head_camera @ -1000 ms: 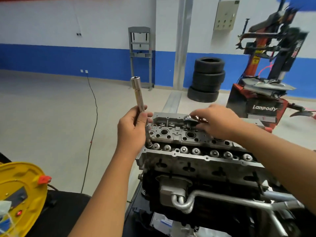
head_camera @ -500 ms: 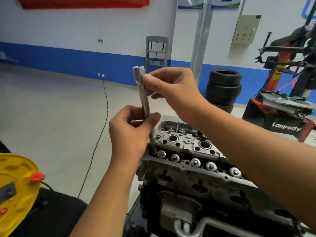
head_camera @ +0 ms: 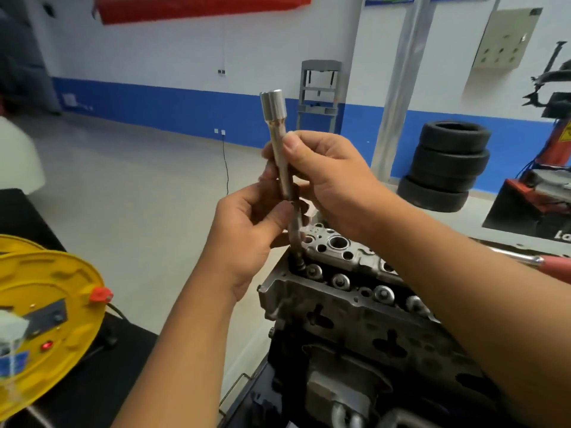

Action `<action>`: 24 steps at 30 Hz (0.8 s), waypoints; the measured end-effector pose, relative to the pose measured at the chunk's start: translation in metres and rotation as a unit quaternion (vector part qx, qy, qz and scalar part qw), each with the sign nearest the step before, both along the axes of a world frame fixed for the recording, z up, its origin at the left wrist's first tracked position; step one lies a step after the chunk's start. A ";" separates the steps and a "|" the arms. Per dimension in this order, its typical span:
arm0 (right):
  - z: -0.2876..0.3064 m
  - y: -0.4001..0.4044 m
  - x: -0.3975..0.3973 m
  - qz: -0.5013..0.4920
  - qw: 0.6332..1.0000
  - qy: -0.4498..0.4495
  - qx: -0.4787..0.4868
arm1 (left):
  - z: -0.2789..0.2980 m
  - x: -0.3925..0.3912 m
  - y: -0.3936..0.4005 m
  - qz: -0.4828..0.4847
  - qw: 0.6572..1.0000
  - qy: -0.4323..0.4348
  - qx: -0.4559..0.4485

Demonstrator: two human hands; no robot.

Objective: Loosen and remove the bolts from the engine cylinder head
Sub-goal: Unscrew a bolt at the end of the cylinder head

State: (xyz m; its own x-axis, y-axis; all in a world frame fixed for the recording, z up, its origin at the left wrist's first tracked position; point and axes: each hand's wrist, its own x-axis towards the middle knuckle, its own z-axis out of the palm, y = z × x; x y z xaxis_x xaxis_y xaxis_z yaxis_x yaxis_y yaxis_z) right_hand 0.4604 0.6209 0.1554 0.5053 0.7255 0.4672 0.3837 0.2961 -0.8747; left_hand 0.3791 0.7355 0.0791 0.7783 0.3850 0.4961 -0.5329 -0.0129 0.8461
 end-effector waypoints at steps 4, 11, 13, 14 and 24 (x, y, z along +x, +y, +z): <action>-0.007 0.003 -0.003 0.004 1.000 0.026 0.010 | -0.008 0.001 -0.005 0.058 0.997 -0.028 -0.035; -0.004 -0.002 -0.002 0.025 0.999 0.001 -0.044 | -0.013 0.007 -0.005 -0.047 0.997 -0.047 -0.026; -0.003 -0.004 -0.002 0.028 0.998 0.003 -0.048 | -0.011 0.006 -0.002 -0.067 0.996 -0.049 -0.035; -0.003 -0.004 -0.003 0.028 0.999 0.008 -0.045 | -0.011 0.006 -0.002 -0.060 0.997 -0.049 -0.028; -0.005 0.001 -0.004 0.000 0.997 0.080 0.004 | -0.011 0.010 -0.013 0.058 0.995 -0.069 -0.036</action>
